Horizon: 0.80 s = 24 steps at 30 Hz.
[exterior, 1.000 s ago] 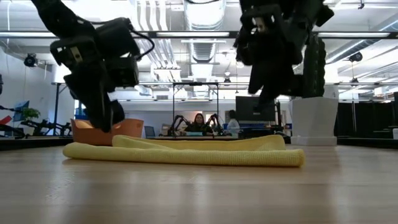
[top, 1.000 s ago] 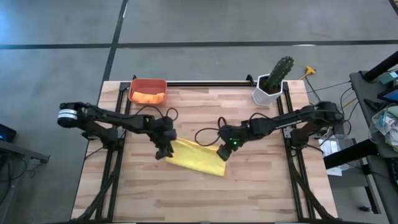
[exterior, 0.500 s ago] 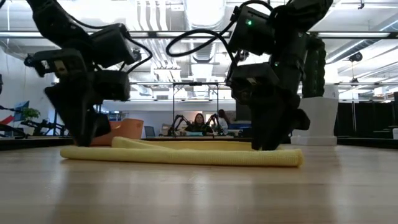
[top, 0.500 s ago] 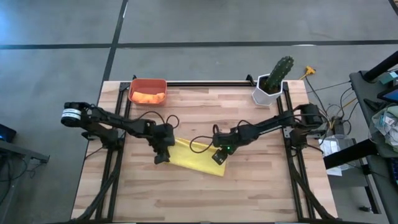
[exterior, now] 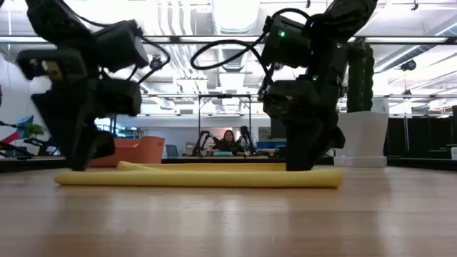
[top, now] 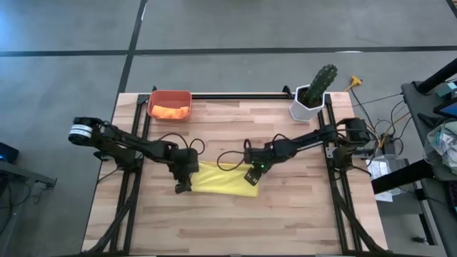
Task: Roll microfiber towels into tight, uniform cylinder then place into a basket
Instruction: Roll the yellow towel
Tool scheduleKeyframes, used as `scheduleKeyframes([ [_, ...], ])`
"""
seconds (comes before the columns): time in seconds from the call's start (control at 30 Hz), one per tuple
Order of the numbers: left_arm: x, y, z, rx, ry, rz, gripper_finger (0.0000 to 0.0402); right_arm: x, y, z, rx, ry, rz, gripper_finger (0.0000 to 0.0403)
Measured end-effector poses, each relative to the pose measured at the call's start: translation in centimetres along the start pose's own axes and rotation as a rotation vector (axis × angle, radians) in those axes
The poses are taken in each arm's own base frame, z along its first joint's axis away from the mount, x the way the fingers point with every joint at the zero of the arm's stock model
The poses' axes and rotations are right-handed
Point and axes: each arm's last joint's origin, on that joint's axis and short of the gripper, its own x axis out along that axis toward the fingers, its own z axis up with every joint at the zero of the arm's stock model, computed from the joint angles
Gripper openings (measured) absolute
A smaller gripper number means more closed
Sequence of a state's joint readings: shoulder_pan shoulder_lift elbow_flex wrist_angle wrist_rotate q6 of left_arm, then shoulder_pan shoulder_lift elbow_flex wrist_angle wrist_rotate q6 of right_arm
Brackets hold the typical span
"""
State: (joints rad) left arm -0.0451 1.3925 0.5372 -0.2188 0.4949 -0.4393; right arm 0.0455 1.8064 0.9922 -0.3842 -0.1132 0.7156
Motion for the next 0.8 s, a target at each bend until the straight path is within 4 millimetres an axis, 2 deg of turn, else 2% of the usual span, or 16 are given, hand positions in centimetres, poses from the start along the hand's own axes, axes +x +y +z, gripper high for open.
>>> scheduleKeyframes([
  [0.13,-0.7,-0.6,1.1,0.011,-0.061,0.016,0.0148,-1.5,-0.2,0.1,-0.019,-0.017,0.016,0.0148],
  [0.33,-1.5,-1.8,3.0,0.034,-0.162,0.029,0.0148,-5.8,0.4,0.5,-0.058,-0.12,0.093,0.0148],
  [0.5,-2.9,-2.2,4.2,0.109,-0.237,0.065,0.0148,-8.9,1.1,0.2,0.065,-0.195,0.175,0.0148],
  [0.67,-4.1,-1.2,5.2,0.141,-0.309,0.153,0.0148,-9.5,2.1,-0.7,0.222,-0.204,0.198,0.0148],
  [0.8,-3.6,0.9,5.2,0.078,-0.281,0.207,0.0148,-8.2,2.6,-1.3,0.285,-0.177,0.168,0.0148],
])
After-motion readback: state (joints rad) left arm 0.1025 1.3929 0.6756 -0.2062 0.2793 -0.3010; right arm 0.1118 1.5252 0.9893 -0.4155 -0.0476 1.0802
